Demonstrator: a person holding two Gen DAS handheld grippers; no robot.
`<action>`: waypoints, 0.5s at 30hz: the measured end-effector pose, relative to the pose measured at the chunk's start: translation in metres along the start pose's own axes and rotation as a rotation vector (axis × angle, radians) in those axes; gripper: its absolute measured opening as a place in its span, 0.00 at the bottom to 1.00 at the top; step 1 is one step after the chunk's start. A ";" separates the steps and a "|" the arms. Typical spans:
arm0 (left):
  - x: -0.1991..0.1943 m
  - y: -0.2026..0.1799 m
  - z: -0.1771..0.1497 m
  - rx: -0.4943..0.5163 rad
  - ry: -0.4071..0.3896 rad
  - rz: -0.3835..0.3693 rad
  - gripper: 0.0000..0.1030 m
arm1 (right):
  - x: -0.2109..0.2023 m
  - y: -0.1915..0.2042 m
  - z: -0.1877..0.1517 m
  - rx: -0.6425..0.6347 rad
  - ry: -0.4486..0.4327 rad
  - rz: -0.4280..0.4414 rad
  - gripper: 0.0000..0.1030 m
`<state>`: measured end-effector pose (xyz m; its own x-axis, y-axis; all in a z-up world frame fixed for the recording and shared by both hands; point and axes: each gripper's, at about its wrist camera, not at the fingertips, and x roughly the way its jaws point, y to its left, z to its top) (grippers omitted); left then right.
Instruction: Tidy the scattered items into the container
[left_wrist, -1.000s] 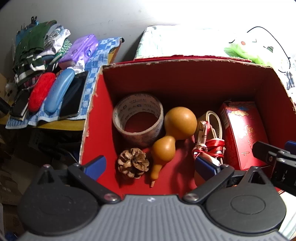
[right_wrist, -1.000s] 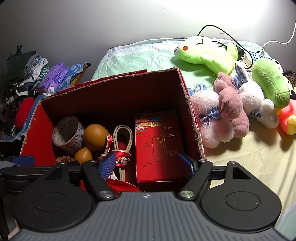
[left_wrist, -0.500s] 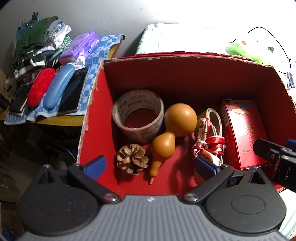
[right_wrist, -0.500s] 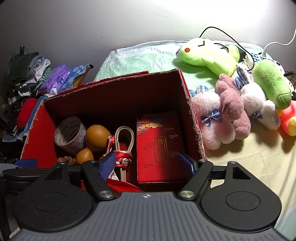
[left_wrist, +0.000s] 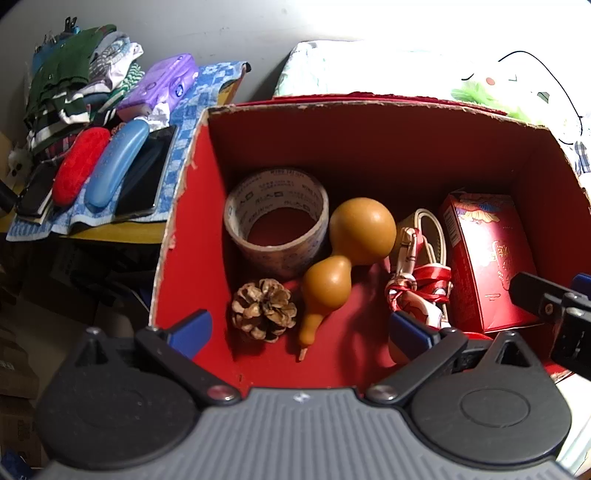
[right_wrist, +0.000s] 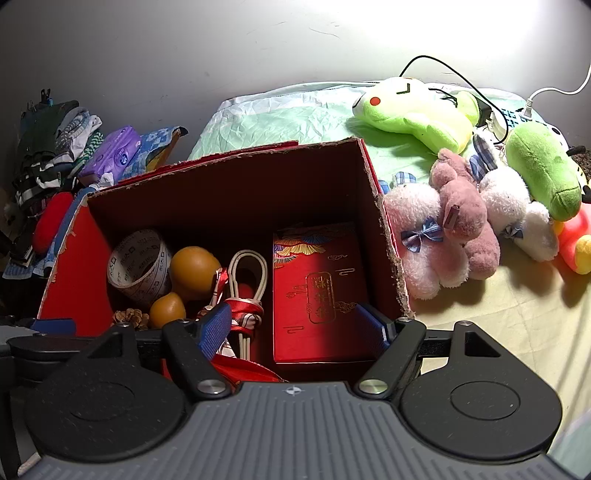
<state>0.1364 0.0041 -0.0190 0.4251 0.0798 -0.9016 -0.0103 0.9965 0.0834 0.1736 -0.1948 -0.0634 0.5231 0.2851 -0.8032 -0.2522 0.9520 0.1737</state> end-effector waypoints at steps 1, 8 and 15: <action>0.000 0.000 0.000 0.001 0.000 -0.001 0.98 | 0.000 0.000 0.000 0.000 0.000 0.000 0.74; 0.001 0.000 -0.001 0.008 0.000 0.002 0.98 | 0.000 0.000 0.000 -0.003 0.000 -0.002 0.74; 0.002 -0.002 -0.001 0.013 -0.001 0.009 0.98 | 0.001 0.000 -0.001 -0.004 0.000 -0.002 0.75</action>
<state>0.1367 0.0020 -0.0212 0.4257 0.0889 -0.9005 -0.0025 0.9953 0.0970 0.1737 -0.1950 -0.0647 0.5234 0.2829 -0.8037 -0.2546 0.9521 0.1694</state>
